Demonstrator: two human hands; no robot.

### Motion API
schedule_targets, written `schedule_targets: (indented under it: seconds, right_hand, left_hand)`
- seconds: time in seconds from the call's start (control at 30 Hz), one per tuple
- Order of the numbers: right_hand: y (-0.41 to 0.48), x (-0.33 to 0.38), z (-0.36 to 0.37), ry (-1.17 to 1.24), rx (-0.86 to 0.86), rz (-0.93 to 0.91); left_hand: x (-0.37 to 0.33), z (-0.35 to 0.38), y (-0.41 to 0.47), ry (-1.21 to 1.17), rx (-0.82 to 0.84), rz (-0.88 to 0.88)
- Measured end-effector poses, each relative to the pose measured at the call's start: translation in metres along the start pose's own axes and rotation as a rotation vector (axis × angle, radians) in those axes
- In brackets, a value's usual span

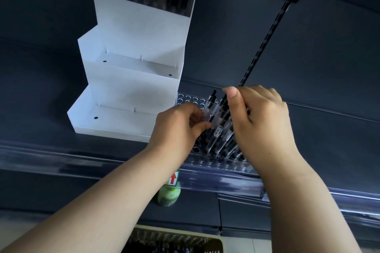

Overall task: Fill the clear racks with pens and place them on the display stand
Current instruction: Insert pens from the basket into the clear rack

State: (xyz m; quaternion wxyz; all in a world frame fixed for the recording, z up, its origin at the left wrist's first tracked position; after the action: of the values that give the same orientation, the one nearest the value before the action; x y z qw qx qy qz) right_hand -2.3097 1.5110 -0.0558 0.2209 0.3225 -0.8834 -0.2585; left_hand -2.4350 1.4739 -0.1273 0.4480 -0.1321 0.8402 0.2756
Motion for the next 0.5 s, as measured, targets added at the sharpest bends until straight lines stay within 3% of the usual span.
schedule_targets:
  seconds: [0.17, 0.33, 0.5]
  right_hand:
    - [-0.005, 0.008, -0.007, 0.024, -0.032, -0.054]
    - [-0.036, 0.023, -0.012, 0.039, -0.136, -0.200]
    - [-0.093, 0.035, -0.008, 0.067, -0.001, -0.296]
  left_hand:
    - [0.000, -0.015, -0.003, 0.057, -0.005, 0.081]
    - [-0.005, -0.045, -0.028, 0.275, -0.015, 0.348]
    - [-0.002, -0.073, -0.075, 0.573, 0.129, 0.445]
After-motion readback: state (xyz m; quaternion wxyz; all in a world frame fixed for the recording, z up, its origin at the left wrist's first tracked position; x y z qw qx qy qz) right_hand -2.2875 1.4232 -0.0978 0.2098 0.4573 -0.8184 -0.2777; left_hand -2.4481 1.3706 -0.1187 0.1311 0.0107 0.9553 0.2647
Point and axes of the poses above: each hand's wrist, its own y-axis towards the middle knuckle, its own z-axis out of the palm, x = y × z, the point moved 1 cm from there along y, towards the middle knuckle, and after that the axes turned 6 degrees about -y, right-handed, at the moved point
